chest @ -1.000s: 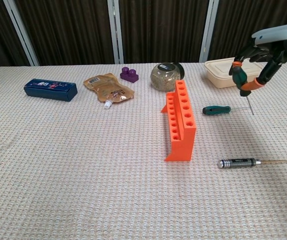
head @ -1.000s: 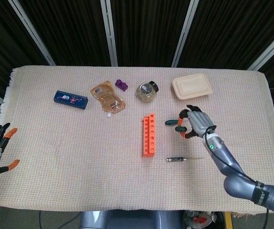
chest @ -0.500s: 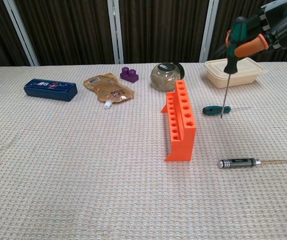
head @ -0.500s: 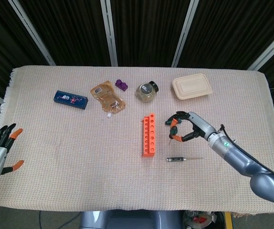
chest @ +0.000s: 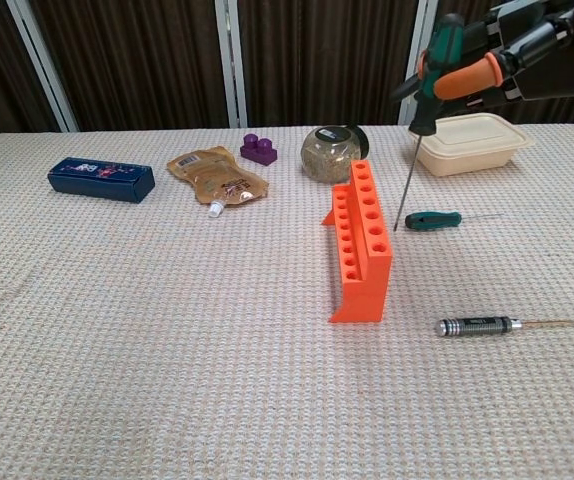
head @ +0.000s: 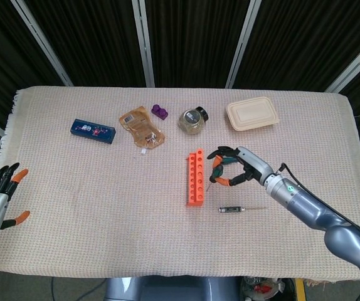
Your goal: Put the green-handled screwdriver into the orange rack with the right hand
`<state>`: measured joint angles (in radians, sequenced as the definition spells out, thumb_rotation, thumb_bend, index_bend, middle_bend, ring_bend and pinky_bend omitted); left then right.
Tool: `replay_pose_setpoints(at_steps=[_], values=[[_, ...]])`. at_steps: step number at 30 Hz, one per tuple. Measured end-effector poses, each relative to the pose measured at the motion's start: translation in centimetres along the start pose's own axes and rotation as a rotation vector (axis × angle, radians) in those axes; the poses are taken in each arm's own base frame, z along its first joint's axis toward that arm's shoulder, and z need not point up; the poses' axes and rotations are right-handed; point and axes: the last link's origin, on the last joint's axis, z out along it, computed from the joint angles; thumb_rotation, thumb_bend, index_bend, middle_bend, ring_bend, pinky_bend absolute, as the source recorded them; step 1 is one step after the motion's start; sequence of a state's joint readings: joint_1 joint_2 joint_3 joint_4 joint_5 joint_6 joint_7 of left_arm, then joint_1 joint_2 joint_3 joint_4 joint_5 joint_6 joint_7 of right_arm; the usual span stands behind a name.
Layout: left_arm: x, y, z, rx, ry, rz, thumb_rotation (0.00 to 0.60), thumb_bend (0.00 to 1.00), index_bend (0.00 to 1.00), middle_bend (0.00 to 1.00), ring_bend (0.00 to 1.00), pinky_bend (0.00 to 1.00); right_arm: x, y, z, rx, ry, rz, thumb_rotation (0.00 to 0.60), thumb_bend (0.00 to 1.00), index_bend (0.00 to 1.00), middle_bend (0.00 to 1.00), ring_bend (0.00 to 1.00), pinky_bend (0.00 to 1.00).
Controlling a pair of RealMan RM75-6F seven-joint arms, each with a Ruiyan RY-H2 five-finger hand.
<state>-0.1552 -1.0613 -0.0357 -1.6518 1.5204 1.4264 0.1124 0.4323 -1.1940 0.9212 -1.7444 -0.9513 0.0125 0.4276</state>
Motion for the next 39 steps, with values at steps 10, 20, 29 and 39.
replay_pose_setpoints(at_steps=[10,20,29,39], values=[[-0.2,-0.1,0.0,0.004,-0.008,-0.004,0.6,0.16,0.11,0.0,0.0,0.0,-0.6,-0.7,1.0,0.026,-0.014,-0.008,0.6,0.27,0.63,0.24,0.0,0.0],[-0.4,-0.5,0.1,0.016,-0.01,-0.006,0.6,0.16,0.1,0.0,0.0,0.0,-0.5,-0.1,1.7,0.005,0.002,-0.021,0.6,0.27,0.63,0.24,0.0,0.0],[-0.5,-0.6,0.2,0.018,-0.012,-0.01,0.6,0.16,0.1,0.0,0.0,0.0,-1.0,0.1,1.8,-0.009,-0.011,-0.042,0.6,0.27,0.63,0.24,0.0,0.0],[-0.7,-0.8,0.2,0.02,-0.016,-0.011,0.6,0.15,0.1,0.0,0.0,0.0,-2.0,1.0,2.1,-0.024,-0.023,-0.103,0.6,0.27,0.63,0.24,0.0,0.0]])
